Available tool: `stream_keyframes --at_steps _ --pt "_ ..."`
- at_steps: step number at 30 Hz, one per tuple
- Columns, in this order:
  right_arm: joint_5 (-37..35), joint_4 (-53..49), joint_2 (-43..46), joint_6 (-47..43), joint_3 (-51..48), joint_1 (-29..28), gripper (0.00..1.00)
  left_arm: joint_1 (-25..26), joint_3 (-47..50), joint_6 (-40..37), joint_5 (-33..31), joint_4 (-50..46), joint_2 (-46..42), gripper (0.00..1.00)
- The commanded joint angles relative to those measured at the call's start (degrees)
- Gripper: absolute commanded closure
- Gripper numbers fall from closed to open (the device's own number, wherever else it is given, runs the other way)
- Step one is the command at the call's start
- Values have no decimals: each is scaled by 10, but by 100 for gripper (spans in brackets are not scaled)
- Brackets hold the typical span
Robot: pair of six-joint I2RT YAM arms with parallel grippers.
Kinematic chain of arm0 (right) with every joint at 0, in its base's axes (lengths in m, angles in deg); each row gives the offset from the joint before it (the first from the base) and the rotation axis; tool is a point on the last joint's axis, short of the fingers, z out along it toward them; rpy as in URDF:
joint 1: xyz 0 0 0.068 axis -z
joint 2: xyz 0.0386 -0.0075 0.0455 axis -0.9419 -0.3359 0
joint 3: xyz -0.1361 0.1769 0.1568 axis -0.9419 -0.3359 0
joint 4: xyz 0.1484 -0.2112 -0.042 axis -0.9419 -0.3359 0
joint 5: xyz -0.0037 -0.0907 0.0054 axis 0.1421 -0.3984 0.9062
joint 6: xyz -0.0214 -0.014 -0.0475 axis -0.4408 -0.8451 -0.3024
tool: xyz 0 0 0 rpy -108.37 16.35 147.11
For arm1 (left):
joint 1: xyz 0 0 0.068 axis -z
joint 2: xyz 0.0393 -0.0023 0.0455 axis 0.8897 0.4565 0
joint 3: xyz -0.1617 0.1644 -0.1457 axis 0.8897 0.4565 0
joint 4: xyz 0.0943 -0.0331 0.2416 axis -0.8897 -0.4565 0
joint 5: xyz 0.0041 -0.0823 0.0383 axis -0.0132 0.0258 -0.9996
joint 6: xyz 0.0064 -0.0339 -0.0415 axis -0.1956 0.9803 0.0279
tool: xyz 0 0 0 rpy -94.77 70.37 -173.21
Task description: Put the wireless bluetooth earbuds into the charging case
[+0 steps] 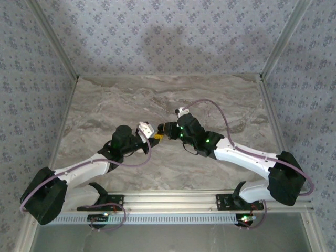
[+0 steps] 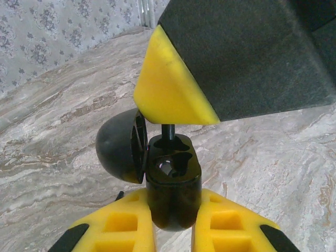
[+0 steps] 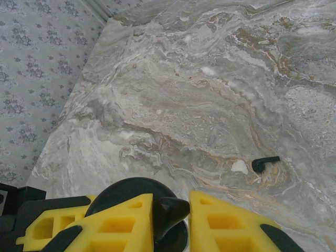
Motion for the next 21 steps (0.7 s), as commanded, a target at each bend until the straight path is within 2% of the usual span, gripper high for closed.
stream_keyframes --at_steps 1,21 --pt "37 -17 -7 3 11 -15 77 2 -7 4 -7 35 -19 91" --pt "43 -18 -12 -4 16 -23 77 2 0 1 -19 34 -33 91"
